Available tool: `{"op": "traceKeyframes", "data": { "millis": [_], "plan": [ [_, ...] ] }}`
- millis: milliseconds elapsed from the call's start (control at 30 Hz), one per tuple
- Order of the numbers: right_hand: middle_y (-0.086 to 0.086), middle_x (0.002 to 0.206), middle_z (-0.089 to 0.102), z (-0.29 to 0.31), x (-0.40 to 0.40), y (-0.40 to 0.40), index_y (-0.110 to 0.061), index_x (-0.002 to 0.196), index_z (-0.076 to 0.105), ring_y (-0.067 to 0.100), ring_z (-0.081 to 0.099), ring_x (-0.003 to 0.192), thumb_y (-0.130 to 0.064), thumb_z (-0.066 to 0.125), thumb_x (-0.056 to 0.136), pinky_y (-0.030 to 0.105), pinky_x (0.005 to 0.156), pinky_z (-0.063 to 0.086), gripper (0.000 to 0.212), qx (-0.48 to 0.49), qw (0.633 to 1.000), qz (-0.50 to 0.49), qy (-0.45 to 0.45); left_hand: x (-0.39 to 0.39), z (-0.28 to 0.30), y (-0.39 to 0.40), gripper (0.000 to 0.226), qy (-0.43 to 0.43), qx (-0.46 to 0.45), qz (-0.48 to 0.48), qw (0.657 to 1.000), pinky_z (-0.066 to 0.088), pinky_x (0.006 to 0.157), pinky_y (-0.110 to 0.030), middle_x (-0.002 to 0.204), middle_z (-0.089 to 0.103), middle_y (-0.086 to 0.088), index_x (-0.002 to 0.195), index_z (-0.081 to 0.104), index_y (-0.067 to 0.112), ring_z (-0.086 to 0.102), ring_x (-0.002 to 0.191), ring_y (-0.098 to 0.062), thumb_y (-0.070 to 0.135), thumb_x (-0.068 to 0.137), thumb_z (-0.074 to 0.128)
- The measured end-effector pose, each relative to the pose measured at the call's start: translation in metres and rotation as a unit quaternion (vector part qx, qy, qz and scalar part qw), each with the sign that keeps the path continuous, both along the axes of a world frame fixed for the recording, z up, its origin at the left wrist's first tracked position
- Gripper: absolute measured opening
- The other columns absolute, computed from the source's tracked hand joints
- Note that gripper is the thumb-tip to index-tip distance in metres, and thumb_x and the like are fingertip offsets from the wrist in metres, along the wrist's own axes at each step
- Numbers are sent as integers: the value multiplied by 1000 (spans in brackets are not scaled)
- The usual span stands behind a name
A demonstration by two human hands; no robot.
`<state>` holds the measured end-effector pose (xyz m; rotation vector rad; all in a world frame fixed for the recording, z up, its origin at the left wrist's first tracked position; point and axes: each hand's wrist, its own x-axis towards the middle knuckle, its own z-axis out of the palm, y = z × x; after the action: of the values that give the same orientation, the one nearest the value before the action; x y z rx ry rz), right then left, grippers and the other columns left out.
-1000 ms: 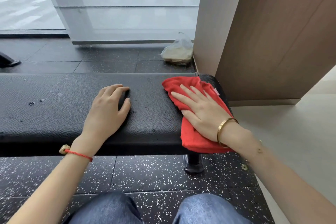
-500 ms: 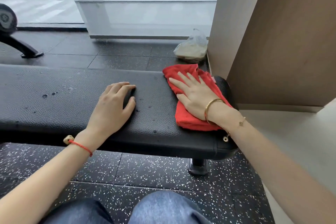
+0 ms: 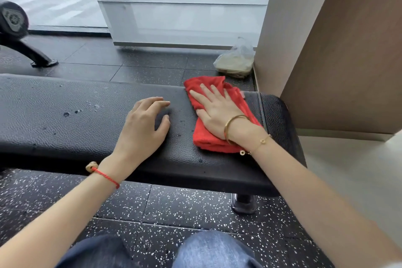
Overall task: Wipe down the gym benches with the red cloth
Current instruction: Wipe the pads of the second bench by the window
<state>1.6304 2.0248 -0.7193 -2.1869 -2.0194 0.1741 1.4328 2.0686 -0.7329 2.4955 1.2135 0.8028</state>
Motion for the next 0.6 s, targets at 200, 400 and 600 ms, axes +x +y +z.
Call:
{"op": "traceKeyframes", "data": {
  "millis": [200,400,600],
  "plan": [
    [-4,162,2,-7,-43,-52,-35,152,12,19,0,149,-36,35,99,38,120,-6,57,43,997,61,-9,-44,3,17,31,22,63,19,998,39,109,-43,127,61,-6,122,64,10,51,123,-26,15,91,61],
    [-4,162,1,-3,-7,-28,-36,151,13,19,-2,149,-34,32,100,39,119,-5,55,8,998,-64,16,-75,-4,33,31,49,62,34,996,37,109,-43,129,61,-5,123,64,12,50,125,-26,19,93,59],
    [0,162,1,-2,-58,31,-33,152,13,23,-2,149,-36,31,100,43,118,-6,55,3,999,-36,-1,-77,-8,32,34,34,34,35,998,36,110,-45,130,61,-4,124,63,14,49,126,-26,27,95,50]
  ]
}}
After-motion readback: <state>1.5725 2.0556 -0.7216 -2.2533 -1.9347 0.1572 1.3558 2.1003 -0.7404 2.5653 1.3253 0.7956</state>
